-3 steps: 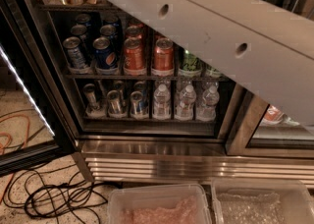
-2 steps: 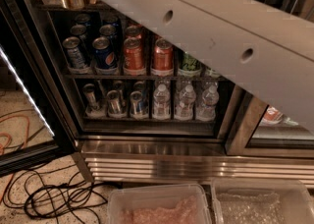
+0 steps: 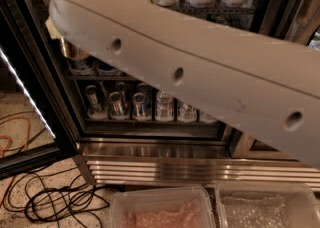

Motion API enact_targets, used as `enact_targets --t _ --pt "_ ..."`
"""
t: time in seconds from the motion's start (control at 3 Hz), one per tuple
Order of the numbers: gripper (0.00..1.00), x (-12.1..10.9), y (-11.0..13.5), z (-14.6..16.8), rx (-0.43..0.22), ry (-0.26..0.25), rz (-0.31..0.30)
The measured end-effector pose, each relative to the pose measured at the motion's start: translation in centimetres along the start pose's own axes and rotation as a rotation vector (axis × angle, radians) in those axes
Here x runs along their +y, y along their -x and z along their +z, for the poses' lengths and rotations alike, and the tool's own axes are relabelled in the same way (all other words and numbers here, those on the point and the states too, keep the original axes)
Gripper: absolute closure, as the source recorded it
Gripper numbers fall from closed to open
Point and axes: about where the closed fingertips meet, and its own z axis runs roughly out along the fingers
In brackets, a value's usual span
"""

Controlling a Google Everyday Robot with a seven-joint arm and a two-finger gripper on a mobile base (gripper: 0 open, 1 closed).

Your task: Pick orange can from top shelf of fridge

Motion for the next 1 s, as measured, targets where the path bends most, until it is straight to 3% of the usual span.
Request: enact_targets --t 0.33,0.67,1.0 --pt "1.00 0.8 -4.4 0.1 0.117 0.023 0.097" --pt "1.00 1.2 -4.5 0.0 0.124 0.032 0.103" --pt "1.00 -0.1 -6.8 -1.1 0.122 0.010 0.207"
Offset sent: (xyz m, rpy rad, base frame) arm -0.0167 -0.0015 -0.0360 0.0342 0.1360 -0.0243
